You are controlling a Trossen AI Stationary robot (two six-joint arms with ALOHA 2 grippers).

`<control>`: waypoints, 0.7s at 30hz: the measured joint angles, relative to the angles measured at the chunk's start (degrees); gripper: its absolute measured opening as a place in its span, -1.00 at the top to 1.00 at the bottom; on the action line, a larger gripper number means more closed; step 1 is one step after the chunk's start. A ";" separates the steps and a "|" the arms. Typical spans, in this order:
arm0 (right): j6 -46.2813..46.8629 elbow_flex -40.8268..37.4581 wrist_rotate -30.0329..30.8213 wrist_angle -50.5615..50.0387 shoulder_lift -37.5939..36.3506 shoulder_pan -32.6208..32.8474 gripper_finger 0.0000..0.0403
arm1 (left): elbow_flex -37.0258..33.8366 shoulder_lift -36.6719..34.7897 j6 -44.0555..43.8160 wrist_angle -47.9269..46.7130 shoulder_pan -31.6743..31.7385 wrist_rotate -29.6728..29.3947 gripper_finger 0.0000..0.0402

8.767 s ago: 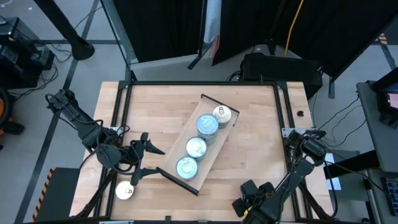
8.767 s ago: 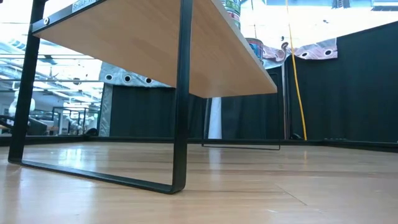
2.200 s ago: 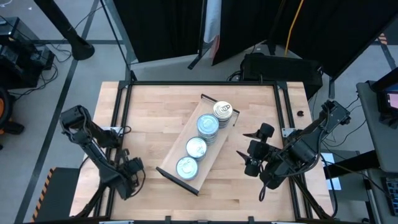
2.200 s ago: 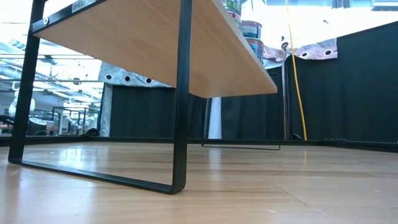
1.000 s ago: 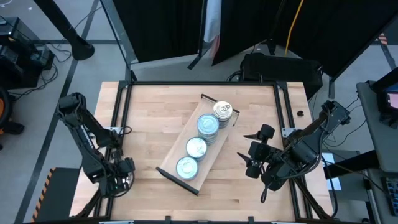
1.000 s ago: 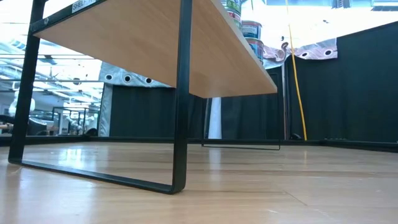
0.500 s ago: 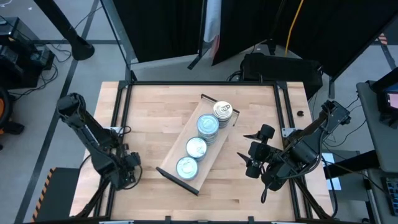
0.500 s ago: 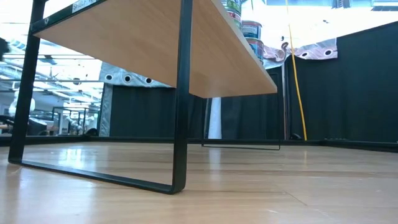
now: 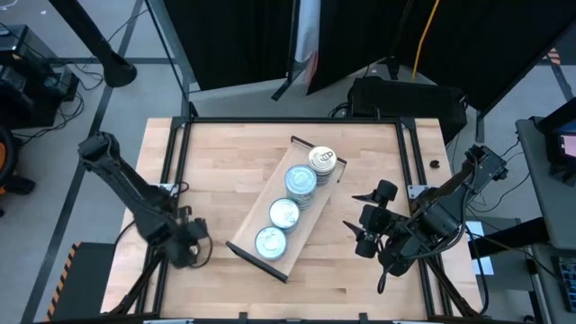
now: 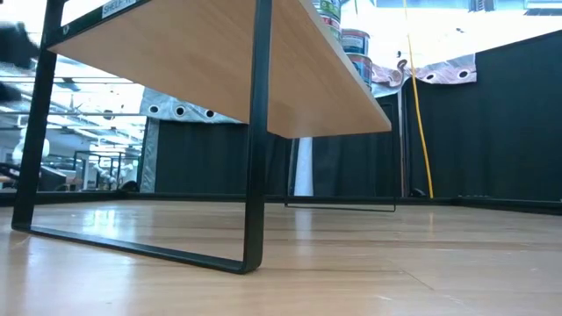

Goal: Stack canned seafood by type on shelf
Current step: Stack the blue-pink tuna can on top of the other blue-pink tuna can

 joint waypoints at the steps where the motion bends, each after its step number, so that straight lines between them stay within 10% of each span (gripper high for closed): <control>1: -0.02 0.00 0.00 -0.06 0.00 0.00 -0.56 | 1.67 -0.88 -0.90 0.02 -1.48 0.34 0.99; 21: 0.05 0.02 0.07 0.00 0.00 0.02 -0.56 | 7.33 12.68 -27.53 12.31 -19.74 4.75 1.00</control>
